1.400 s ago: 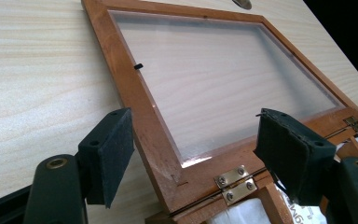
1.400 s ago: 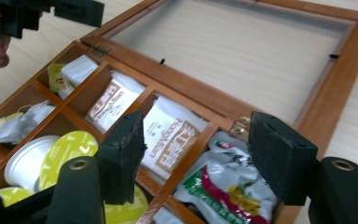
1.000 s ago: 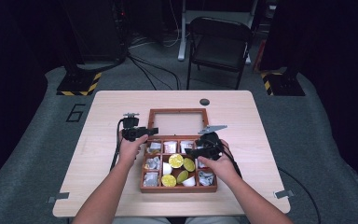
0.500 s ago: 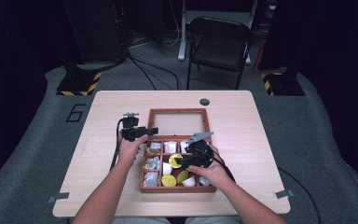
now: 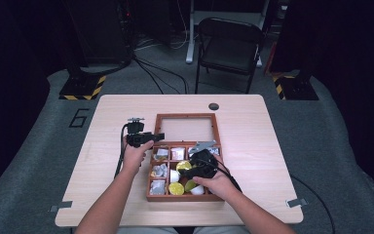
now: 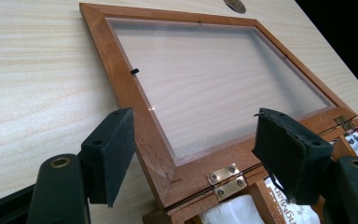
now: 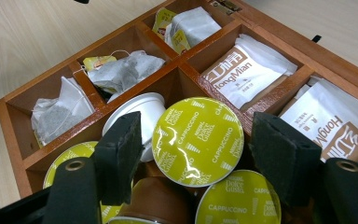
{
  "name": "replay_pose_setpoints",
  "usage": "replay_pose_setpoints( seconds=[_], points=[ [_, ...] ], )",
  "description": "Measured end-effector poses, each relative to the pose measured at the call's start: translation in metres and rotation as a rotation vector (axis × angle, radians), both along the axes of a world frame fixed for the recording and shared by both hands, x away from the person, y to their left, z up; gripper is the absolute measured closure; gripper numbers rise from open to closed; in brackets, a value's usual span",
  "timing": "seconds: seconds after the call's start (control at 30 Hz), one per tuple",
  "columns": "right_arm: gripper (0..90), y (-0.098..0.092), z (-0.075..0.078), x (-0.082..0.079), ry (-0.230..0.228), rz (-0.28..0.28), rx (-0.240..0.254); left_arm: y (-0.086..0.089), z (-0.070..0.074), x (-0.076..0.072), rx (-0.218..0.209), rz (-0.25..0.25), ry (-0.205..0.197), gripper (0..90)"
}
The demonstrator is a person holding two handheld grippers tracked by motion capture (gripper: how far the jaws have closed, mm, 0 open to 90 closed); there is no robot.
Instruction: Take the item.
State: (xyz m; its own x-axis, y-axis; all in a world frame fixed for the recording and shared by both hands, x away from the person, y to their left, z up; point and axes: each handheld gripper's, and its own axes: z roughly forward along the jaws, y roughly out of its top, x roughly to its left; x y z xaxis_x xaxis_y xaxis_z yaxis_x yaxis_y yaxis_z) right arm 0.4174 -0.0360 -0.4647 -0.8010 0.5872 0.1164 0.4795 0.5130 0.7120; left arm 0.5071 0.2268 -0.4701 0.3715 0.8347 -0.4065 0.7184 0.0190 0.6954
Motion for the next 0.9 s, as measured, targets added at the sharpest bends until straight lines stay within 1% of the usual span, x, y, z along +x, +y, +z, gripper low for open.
replay_pose_setpoints(
  seconds=[0.07, 0.1, 0.17, 0.23, 0.27, 0.3, 0.43, 0.57, 0.6, 0.63, 0.77, 0.83, 0.9],
  points=[
    [34.2, 0.002, -0.001, -0.001, 0.011, -0.008, -0.002, 0.000, 0.000, 0.000, -0.003, 0.001, 0.003, 28.9],
    [34.3, 0.002, -0.001, 0.000, 0.004, 0.000, -0.003, 0.000, 0.000, 0.000, -0.002, 0.000, 0.002, 28.9],
    [34.4, 0.003, -0.002, 0.000, 0.005, -0.002, -0.003, 0.000, 0.000, 0.000, 0.001, 0.000, 0.000, 28.9],
    [34.7, 0.004, -0.003, 0.000, 0.004, 0.001, -0.018, 0.000, 0.000, 0.000, -0.001, -0.001, 0.002, 28.9],
    [34.8, 0.005, -0.003, -0.001, 0.016, -0.005, -0.017, 0.000, 0.000, 0.000, -0.001, 0.000, 0.001, 28.9],
    [34.8, 0.005, -0.004, 0.000, 0.004, 0.003, -0.023, 0.000, 0.001, 0.000, 0.000, -0.001, 0.002, 28.9],
    [34.6, 0.008, -0.006, 0.000, 0.004, -0.001, -0.039, 0.001, 0.000, 0.000, -0.002, 0.005, 0.003, 28.9],
    [33.5, 0.010, -0.009, 0.000, 0.008, 0.014, -0.068, 0.001, 0.001, 0.000, -0.005, 0.004, 0.001, 29.0],
    [33.2, 0.011, -0.009, -0.001, -0.002, 0.005, -0.068, 0.002, 0.001, 0.000, -0.003, 0.003, -0.001, 29.1],
    [33.1, 0.011, -0.009, -0.001, -0.010, 0.016, -0.075, 0.002, 0.001, 0.000, -0.005, 0.004, 0.000, 29.1],
    [33.2, 0.013, -0.010, -0.003, -0.026, 0.012, -0.090, 0.002, 0.001, 0.000, -0.004, 0.007, 0.002, 29.1],
    [33.3, 0.013, -0.010, -0.003, -0.036, 0.026, -0.099, 0.002, 0.001, 0.000, -0.005, 0.007, 0.000, 29.1],
    [33.7, 0.014, -0.010, -0.005, -0.043, 0.017, -0.107, 0.002, 0.001, 0.000, -0.004, 0.004, 0.000, 29.2]
  ],
)
